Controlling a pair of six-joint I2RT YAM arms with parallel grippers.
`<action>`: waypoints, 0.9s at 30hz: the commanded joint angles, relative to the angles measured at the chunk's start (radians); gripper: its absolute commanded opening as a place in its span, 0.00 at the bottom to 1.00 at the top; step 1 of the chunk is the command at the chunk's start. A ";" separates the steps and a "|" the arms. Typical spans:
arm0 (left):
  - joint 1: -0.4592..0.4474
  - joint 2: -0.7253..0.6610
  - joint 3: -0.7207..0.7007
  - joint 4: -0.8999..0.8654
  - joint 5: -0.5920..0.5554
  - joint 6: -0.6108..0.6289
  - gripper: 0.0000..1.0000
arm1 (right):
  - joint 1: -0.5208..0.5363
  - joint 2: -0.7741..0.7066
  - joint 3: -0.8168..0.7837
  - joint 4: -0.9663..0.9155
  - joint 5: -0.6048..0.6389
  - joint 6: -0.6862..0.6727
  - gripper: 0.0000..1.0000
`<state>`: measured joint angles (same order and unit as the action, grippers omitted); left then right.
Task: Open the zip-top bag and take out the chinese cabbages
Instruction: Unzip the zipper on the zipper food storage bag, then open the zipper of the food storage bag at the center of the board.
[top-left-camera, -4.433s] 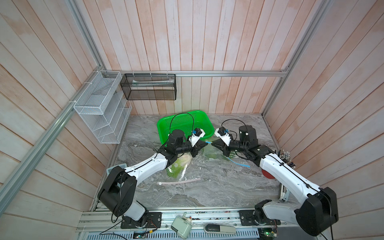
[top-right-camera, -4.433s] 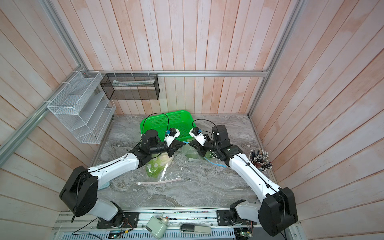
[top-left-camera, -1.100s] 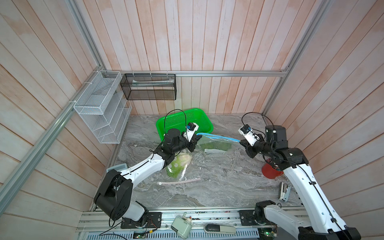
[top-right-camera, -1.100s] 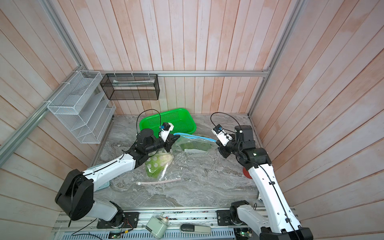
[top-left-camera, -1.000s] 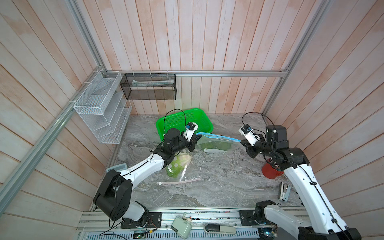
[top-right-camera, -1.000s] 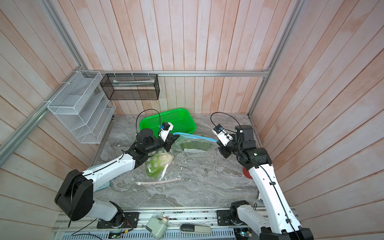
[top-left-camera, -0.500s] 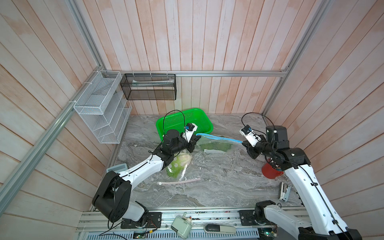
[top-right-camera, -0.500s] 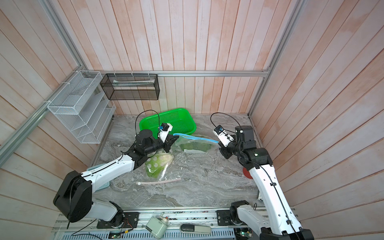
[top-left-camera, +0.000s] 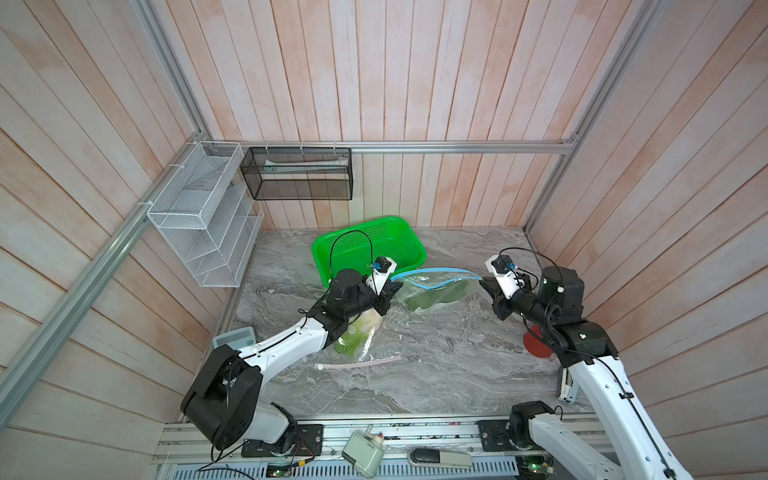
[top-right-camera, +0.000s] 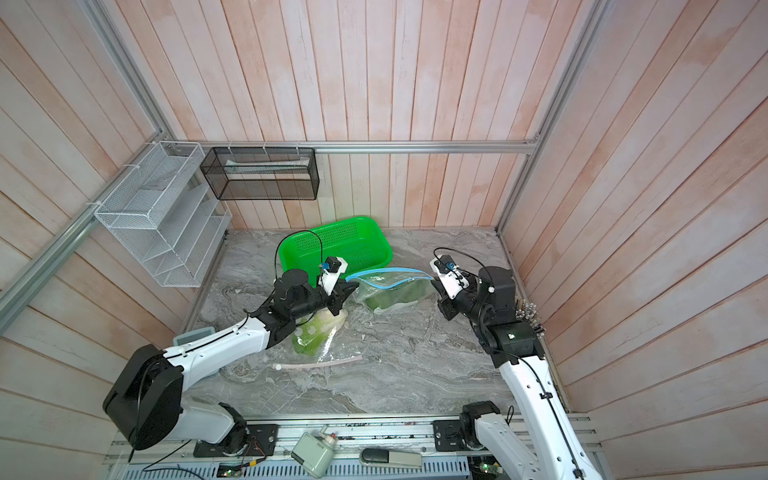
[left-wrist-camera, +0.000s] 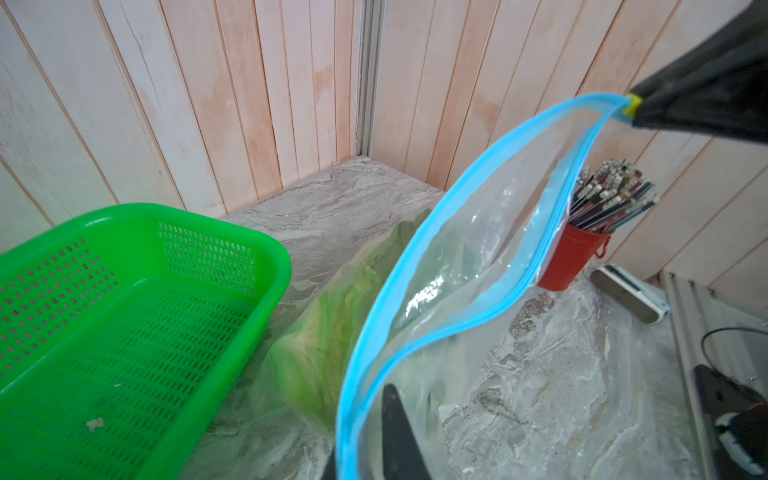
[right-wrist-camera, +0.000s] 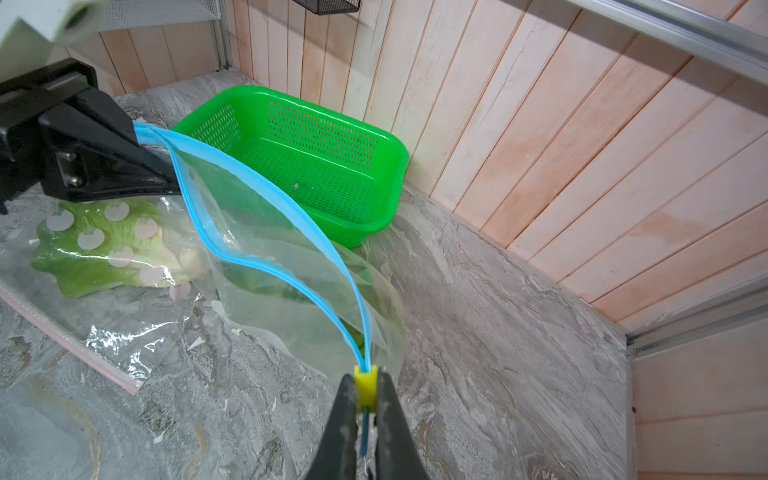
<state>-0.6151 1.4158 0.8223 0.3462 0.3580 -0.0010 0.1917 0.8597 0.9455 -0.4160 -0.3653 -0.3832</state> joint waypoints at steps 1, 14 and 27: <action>-0.006 -0.051 -0.031 -0.005 -0.023 0.016 0.38 | -0.005 0.007 -0.010 0.118 -0.059 0.021 0.03; -0.006 -0.121 0.133 -0.232 -0.188 0.255 1.00 | -0.006 0.025 -0.032 0.119 -0.049 -0.026 0.03; 0.063 0.105 0.505 -0.547 0.120 0.517 0.93 | -0.006 0.027 -0.032 0.085 -0.060 -0.048 0.03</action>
<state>-0.5499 1.4883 1.2667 -0.0658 0.3698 0.4141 0.1917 0.8906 0.9272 -0.3302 -0.3977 -0.4198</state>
